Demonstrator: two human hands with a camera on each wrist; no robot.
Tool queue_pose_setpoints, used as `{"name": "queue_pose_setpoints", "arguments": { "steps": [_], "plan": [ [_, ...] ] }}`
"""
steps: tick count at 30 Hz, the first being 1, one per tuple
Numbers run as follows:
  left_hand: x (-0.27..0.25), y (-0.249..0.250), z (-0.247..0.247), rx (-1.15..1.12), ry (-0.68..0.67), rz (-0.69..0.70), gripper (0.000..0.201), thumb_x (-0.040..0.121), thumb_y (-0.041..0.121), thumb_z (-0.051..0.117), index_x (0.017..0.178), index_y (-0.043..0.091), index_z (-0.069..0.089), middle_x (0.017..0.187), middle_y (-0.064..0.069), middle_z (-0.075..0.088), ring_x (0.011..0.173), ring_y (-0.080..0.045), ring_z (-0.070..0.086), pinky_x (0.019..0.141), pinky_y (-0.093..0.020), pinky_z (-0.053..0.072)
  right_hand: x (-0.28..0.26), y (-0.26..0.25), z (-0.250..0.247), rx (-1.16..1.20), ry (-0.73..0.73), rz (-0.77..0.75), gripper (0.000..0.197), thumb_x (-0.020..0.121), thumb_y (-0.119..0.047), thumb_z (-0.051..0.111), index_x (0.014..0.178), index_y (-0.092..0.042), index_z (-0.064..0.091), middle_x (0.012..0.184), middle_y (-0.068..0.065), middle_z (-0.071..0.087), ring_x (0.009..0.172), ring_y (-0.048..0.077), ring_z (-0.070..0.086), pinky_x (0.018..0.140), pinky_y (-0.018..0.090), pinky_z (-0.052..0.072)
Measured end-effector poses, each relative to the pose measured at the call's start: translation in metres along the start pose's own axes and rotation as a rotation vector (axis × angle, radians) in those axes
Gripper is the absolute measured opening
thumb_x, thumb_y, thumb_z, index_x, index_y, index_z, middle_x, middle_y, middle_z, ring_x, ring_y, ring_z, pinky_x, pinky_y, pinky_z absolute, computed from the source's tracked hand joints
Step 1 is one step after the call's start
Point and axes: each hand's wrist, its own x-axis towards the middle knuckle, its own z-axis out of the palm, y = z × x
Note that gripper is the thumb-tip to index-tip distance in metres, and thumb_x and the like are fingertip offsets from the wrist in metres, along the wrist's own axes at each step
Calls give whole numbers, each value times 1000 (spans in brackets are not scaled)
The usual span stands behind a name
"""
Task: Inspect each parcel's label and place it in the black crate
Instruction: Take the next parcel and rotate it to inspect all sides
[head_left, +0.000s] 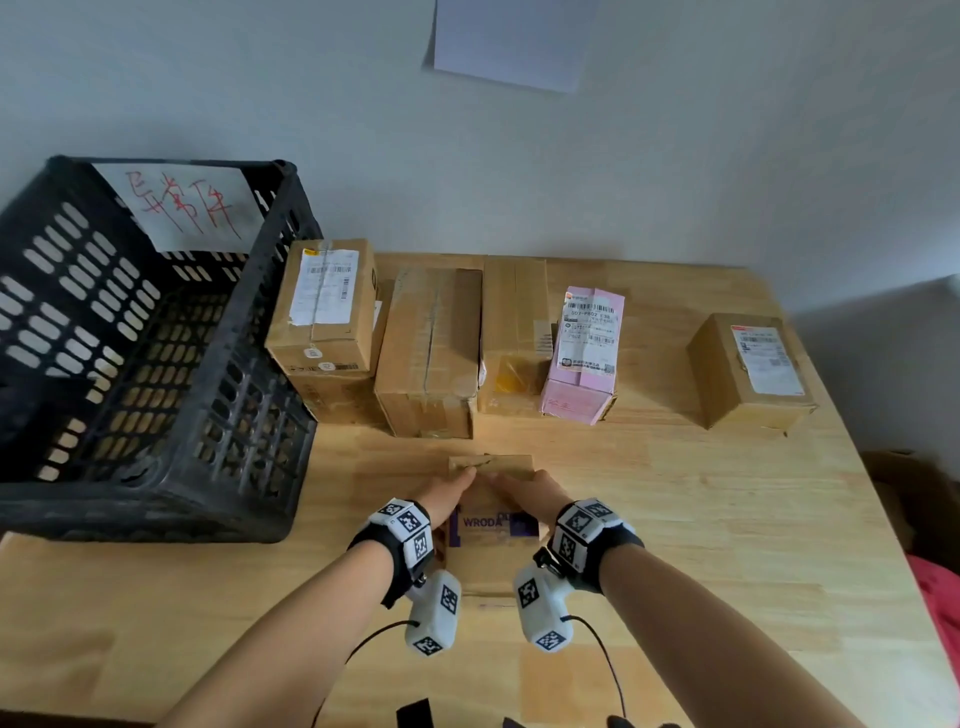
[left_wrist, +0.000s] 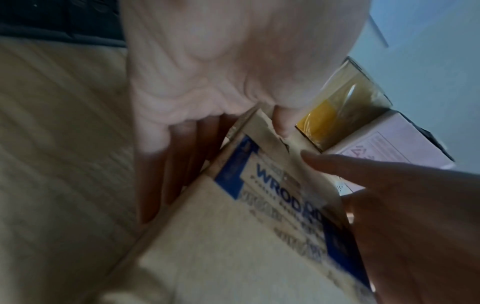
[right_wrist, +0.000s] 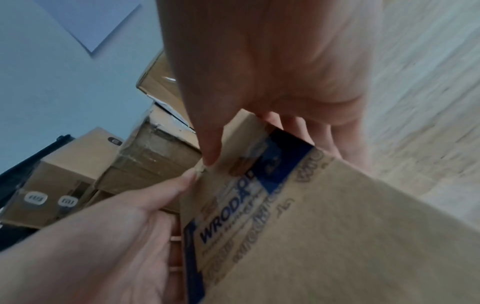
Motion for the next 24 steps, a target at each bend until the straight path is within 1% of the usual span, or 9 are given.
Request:
{"name": "queue_pose_setpoints", "arguments": {
  "steps": [2,4,10,14,17,19,20,22,24],
  "plan": [
    [8,4,-1,-2,-1,24,71,90,62,42,137,9,45,137,-12,51,123,-31,49,96,-32,38,3,-6,-2,50,14,25,85,69,-66,65,128,-7,50,111,10,66,95,24,66,82,33,54],
    [24,3,0,-9,11,26,82,81,69,47,138,10,47,134,-11,54,120,-30,52,104,-38,39,10,-9,-3,33,29,23,78,71,-63,64,126,-8,53,109,9,67,94,23,65,83,33,54],
    [26,11,-4,61,-51,-27,61,95,50,43,139,7,43,141,-14,46,128,-32,44,84,-32,32,77,19,7,-3,5,28,121,22,-79,69,124,-15,56,107,4,68,92,21,67,83,37,57],
    [33,12,-3,101,-63,-13,50,97,42,39,126,3,51,116,-14,54,111,-29,52,84,-32,34,30,-12,-2,43,7,43,92,39,-63,68,116,-13,62,102,7,69,89,22,67,80,34,57],
    [35,11,0,117,-20,-3,35,98,38,37,97,8,54,97,-11,52,95,-30,55,79,-32,34,19,-16,-3,36,11,69,80,61,-56,71,125,-10,55,110,9,66,95,23,64,74,28,52],
    [35,11,3,181,35,10,38,100,36,33,70,15,43,73,-8,46,68,-28,50,69,-30,32,23,-13,-4,39,21,70,87,61,-58,71,129,-9,50,113,10,65,97,24,63,73,28,51],
    [34,11,4,192,62,8,41,99,37,32,65,15,38,65,-6,40,58,-23,42,63,-29,31,24,-12,-4,43,16,66,90,60,-59,71,130,-9,49,113,10,64,98,24,63,75,29,52],
    [30,13,3,192,81,0,42,98,41,34,64,15,38,61,-3,37,54,-20,36,56,-29,28,27,-9,-3,55,-5,56,100,49,-65,70,130,-9,49,112,9,65,98,25,64,81,32,54],
    [30,14,2,178,53,-4,37,97,43,34,76,15,47,69,-2,42,64,-20,43,67,-30,33,19,-11,-9,45,-40,27,106,43,-71,67,128,-9,52,112,9,66,98,25,65,87,35,54]
  ]
}}
